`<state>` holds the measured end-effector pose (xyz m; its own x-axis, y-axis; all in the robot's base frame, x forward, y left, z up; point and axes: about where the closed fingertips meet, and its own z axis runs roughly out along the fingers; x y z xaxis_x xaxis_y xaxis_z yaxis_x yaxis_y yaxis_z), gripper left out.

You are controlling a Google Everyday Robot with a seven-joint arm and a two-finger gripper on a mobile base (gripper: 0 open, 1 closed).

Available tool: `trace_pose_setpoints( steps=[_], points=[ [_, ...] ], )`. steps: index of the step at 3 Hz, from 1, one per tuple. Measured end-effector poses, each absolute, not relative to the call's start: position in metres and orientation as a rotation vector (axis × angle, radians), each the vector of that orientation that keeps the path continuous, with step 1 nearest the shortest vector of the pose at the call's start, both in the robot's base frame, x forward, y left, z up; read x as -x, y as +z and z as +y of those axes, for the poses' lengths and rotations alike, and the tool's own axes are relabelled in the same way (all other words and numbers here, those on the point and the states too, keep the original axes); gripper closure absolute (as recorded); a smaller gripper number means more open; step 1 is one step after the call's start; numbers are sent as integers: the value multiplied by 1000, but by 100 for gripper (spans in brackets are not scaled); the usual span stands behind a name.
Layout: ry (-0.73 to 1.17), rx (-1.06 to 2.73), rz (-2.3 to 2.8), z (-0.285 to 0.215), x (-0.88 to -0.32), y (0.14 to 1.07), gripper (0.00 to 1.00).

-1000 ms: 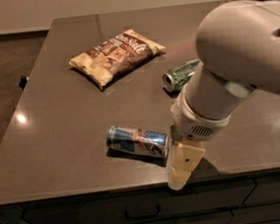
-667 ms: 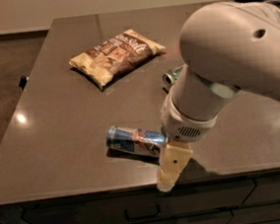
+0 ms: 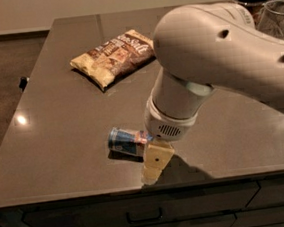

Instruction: Pick redbull can

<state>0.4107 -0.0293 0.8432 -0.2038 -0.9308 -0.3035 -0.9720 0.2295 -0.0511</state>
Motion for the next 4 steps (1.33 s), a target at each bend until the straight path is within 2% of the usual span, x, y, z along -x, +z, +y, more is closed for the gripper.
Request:
trace_pose_setpoints(
  steps=[1, 3, 4],
  points=[
    [217, 1781, 2246, -17, -418, 843, 47],
    [251, 1776, 2228, -19, -424, 866, 93],
    [263, 1777, 2196, -27, -433, 897, 100]
  ],
)
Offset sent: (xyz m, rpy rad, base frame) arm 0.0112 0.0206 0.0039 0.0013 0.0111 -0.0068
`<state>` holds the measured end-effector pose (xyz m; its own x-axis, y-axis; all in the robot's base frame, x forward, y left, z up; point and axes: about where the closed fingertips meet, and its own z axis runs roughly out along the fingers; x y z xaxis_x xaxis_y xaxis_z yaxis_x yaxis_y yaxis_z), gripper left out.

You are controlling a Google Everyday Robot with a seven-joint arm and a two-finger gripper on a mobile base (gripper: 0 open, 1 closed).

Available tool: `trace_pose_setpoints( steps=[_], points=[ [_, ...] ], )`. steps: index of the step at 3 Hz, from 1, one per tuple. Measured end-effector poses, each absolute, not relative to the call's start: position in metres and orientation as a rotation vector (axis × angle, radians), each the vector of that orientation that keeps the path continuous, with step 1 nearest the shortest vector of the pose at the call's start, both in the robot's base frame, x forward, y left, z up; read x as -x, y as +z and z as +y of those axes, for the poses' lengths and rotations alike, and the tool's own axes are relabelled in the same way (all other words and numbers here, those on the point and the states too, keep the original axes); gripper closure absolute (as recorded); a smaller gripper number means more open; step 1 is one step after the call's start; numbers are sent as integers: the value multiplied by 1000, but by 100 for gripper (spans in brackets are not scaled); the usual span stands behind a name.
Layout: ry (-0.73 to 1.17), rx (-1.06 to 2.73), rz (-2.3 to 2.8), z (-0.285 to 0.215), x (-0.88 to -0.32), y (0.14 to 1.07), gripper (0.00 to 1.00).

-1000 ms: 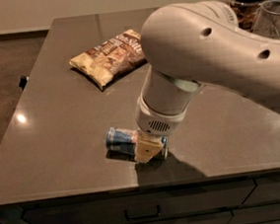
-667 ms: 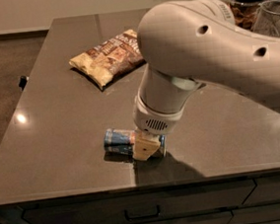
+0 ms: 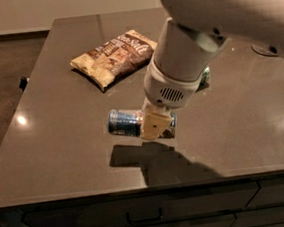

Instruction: Pick redbull can

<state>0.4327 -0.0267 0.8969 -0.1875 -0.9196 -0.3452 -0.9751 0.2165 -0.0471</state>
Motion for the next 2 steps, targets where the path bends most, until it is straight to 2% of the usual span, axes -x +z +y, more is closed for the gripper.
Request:
trace_pose_setpoints(
  steps=[1, 2],
  points=[
    [236, 1794, 2127, -43, -442, 951, 100],
    [232, 1795, 2118, -44, -442, 956, 100]
  ],
)
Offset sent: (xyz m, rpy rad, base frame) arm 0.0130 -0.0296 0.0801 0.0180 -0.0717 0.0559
